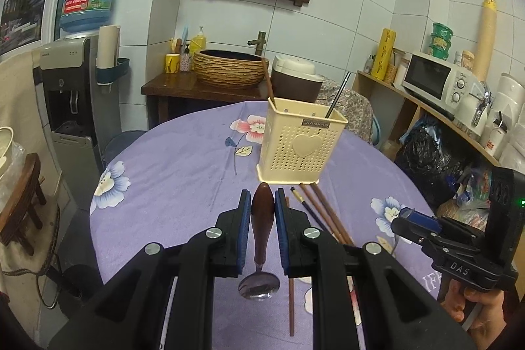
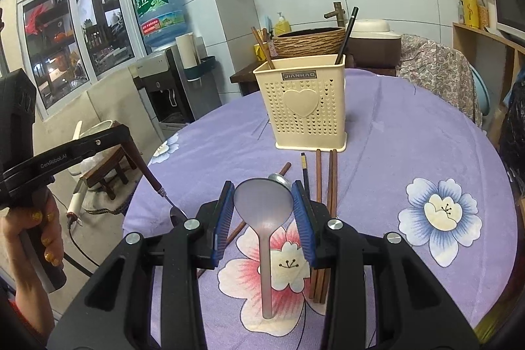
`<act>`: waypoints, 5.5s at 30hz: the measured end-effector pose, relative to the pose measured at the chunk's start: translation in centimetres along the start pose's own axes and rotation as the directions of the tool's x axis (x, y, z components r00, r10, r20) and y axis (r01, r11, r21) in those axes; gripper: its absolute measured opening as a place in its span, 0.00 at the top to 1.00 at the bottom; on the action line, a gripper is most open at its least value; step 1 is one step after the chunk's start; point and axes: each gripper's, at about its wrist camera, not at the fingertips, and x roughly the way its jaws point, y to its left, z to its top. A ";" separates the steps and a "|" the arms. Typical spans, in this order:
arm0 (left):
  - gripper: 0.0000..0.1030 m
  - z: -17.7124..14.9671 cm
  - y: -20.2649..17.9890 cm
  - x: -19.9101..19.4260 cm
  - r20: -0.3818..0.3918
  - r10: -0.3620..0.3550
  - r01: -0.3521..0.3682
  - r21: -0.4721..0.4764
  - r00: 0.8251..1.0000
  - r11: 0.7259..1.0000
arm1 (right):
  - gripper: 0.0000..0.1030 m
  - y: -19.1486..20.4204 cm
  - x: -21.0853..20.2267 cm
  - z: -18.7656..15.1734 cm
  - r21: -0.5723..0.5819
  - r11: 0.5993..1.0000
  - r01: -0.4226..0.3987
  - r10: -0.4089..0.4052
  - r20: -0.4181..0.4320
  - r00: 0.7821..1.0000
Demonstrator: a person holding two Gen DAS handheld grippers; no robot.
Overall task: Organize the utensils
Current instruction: 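Carry both spoons up and insert them into the cream holder, then release the spoons and pull both tools back toward the table, then lower the right tool and grasp the metal spoon by its bowl, then lift the metal spoon with the right tool while the left tool approaches a wooden chopstick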
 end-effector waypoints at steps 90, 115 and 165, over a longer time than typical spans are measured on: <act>0.09 -7.4 -1.3 8.4 -0.219 0.038 -0.010 0.126 0.975 0.992 | 0.28 -2.9 2.7 -5.1 -0.161 0.949 0.272 -0.280 -0.029 0.960; 0.92 -8.5 0.9 13.0 -0.374 0.118 -0.096 0.077 0.920 0.992 | 0.36 -1.0 7.3 -3.1 -0.228 0.974 0.007 -0.050 -0.183 0.982; 0.58 -3.8 1.1 18.3 -0.374 0.131 -0.086 0.136 0.918 0.987 | 0.65 1.5 6.9 5.3 -0.125 0.988 -0.086 0.067 -0.145 0.987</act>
